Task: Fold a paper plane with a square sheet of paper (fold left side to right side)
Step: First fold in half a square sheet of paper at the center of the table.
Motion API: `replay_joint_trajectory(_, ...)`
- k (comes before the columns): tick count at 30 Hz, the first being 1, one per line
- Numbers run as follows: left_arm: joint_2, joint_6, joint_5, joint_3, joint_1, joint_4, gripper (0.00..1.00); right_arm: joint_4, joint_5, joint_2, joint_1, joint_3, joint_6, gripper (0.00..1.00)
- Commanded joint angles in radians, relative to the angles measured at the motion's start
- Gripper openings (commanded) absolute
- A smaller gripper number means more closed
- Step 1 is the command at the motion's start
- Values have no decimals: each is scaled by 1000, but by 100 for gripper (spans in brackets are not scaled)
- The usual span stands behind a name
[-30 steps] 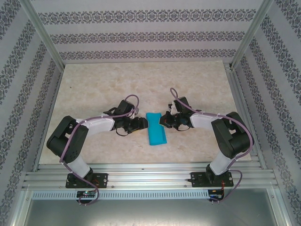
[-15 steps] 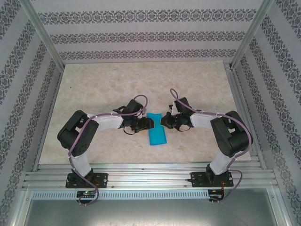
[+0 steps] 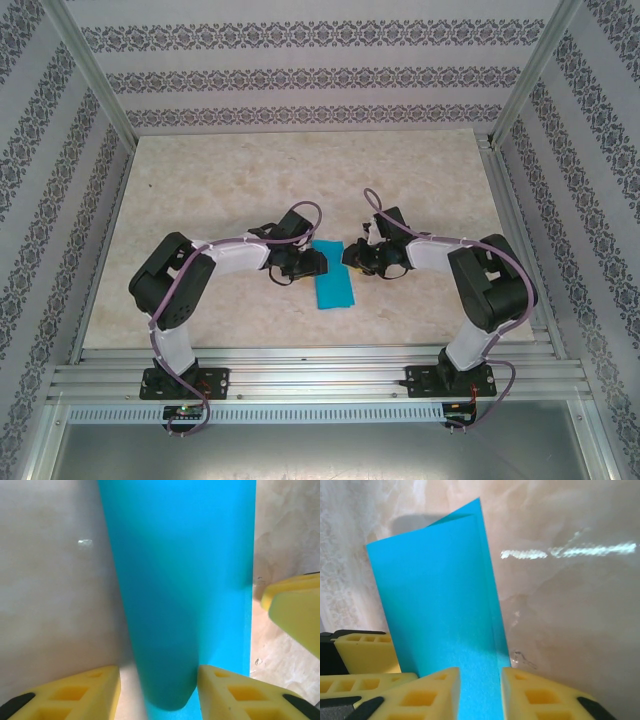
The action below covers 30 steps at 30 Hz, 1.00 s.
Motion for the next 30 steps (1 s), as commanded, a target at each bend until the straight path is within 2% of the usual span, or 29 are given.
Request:
replay_joint_trajectory(1,57,24,-28,25,-33,7,46,-24,27,-80,-21,-27,-36,34)
replay_joint_trajectory(12,87,12,-49,62,-39,-23,49,-57,47,-187,-76,-127,-64,37)
replay_joint_trajectory(30,135,-24,-105,98,-42,-67,52,-97,67,-273,-78,-181,-73,35)
